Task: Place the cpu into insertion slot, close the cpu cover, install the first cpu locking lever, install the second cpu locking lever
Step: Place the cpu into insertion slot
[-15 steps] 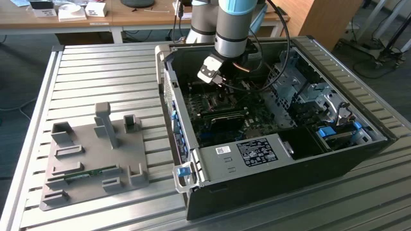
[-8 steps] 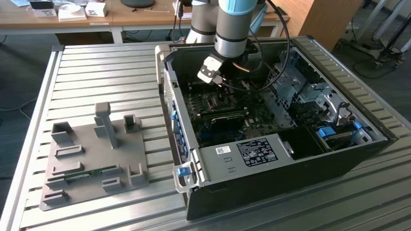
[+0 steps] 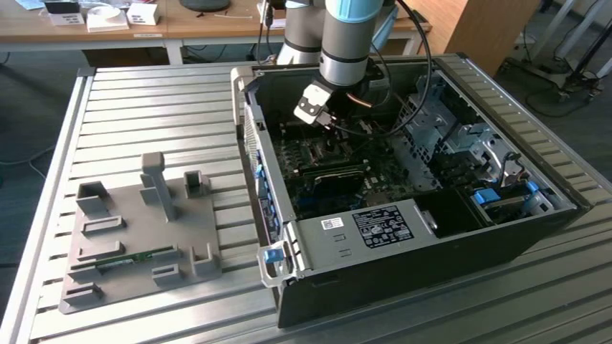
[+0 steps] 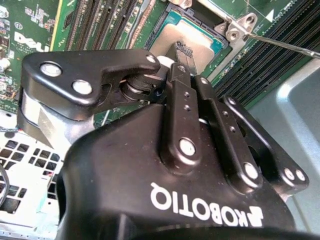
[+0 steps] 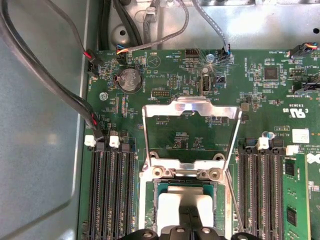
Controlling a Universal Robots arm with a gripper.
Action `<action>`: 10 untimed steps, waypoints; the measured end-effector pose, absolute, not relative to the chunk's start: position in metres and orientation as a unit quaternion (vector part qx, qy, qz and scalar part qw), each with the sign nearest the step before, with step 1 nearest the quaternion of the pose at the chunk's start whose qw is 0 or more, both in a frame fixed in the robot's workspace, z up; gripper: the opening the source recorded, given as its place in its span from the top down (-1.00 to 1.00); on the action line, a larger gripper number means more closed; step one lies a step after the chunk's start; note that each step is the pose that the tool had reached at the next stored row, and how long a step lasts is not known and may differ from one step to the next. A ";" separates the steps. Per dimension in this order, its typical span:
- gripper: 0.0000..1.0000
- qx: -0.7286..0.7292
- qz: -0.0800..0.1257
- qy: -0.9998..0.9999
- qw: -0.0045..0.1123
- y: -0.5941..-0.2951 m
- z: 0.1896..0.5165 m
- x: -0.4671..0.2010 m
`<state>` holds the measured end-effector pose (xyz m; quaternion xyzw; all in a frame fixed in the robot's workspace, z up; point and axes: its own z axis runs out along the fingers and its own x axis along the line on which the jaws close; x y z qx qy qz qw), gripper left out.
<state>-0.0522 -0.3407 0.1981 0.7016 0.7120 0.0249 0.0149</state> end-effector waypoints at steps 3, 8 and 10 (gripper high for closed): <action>0.79 0.702 0.025 0.712 0.015 -0.341 0.198 -0.052; 0.79 0.702 0.026 0.712 0.015 -0.340 0.201 -0.052; 0.79 0.702 0.025 0.712 0.015 -0.341 0.204 -0.052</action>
